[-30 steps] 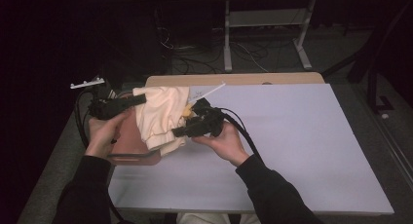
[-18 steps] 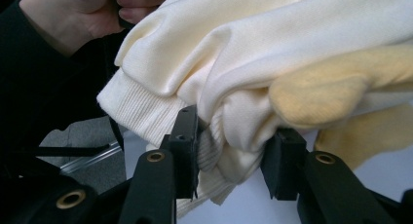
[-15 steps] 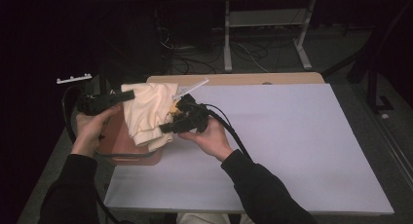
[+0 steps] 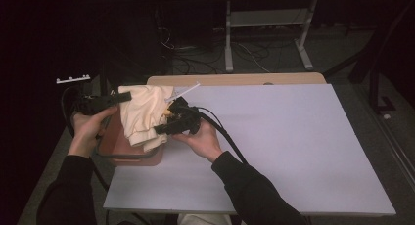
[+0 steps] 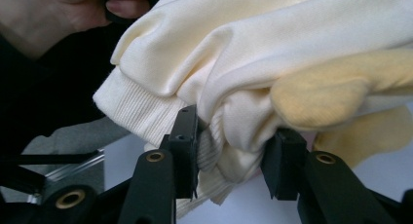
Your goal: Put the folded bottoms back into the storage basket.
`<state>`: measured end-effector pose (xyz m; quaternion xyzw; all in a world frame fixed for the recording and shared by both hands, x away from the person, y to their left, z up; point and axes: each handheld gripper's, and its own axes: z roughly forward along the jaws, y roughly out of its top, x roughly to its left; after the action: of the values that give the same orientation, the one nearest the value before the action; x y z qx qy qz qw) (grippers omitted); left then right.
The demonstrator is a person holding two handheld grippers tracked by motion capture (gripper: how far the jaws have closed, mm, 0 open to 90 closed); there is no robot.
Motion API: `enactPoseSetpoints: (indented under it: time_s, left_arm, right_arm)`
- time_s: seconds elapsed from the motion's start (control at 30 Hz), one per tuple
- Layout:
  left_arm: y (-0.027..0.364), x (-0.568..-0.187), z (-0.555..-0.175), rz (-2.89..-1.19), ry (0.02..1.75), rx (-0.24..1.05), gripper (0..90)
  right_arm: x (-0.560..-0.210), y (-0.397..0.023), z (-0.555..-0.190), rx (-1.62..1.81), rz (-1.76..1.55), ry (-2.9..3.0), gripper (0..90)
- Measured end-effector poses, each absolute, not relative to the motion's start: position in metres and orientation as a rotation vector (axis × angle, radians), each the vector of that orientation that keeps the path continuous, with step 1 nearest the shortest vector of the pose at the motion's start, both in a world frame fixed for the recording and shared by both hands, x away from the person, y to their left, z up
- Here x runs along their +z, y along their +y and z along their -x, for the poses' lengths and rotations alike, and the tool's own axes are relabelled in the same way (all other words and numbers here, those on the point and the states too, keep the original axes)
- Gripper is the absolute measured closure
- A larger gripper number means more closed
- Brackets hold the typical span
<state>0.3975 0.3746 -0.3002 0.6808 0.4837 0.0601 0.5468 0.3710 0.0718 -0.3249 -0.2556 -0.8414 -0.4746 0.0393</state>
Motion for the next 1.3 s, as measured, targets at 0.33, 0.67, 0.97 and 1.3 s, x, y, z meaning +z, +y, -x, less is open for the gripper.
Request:
enactPoseSetpoints:
  time_s: [0.33, 0.67, 0.97, 1.3]
  left_arm:
    - [0.387, -0.309, -0.406, -1.618, 1.195, 0.151, 68.6]
    - [0.403, -0.324, -0.415, -1.593, 1.255, 0.158, 68.6]
    - [0.414, -0.339, -0.421, -1.593, 1.296, 0.155, 68.4]
    - [0.416, -0.351, -0.433, -1.631, 1.342, 0.14, 67.1]
  right_arm:
    - [-0.339, 0.087, -0.382, -1.46, 0.8, -2.564, 60.7]
    - [-0.354, 0.112, -0.388, -1.441, 0.806, -2.597, 60.6]
    - [-0.364, 0.126, -0.394, -1.418, 0.818, -2.599, 59.9]
    - [-0.372, 0.134, -0.397, -1.37, 0.841, -2.646, 58.5]
